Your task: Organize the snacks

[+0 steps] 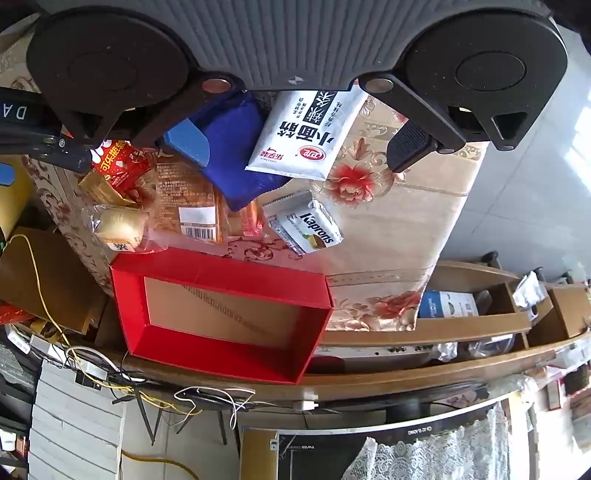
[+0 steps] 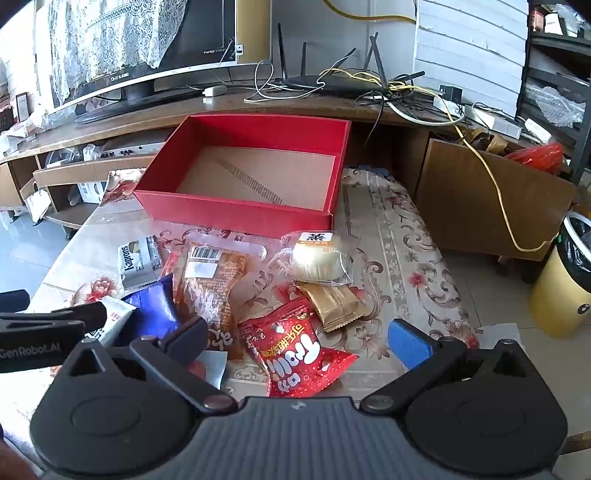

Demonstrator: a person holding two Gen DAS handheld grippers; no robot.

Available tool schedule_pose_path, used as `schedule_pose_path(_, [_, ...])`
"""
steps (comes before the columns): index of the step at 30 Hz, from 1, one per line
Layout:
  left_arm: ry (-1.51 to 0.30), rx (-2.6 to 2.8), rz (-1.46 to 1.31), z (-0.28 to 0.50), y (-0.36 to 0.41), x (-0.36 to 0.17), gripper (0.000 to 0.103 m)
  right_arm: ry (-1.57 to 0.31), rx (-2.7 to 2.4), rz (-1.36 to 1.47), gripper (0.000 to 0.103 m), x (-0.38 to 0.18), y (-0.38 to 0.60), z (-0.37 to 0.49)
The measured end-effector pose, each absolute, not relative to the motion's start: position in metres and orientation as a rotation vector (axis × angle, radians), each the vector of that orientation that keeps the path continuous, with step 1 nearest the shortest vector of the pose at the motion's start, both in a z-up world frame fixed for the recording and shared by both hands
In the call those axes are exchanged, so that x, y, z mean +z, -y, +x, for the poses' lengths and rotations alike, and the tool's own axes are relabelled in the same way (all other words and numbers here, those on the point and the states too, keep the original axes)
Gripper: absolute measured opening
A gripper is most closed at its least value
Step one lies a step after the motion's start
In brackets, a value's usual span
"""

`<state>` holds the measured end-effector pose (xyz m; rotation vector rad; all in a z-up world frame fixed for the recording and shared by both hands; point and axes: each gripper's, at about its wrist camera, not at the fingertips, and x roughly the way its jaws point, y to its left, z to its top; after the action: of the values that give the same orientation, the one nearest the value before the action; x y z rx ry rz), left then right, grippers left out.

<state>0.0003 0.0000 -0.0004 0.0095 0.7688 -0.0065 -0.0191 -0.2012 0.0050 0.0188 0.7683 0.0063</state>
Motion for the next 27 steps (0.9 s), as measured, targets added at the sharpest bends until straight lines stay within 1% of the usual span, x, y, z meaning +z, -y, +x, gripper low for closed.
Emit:
schedule_pose_path(8, [-0.808,0.005,0.005,0.001,-0.011,-0.01,0.103,-0.772,0.011,0.028,0.102,0.0,0.199,-0.019])
schedule_pose_path(14, [-0.845,0.015,0.007,0.001,-0.017,-0.014,0.103,-0.809,0.024,0.009,0.102,-0.002,0.195,-0.014])
schedule_pose_path(27, [-0.86,0.007,0.022,0.001,-0.019,-0.015,0.103,-0.845,0.039,-0.024,0.102,-0.008,0.181,-0.01])
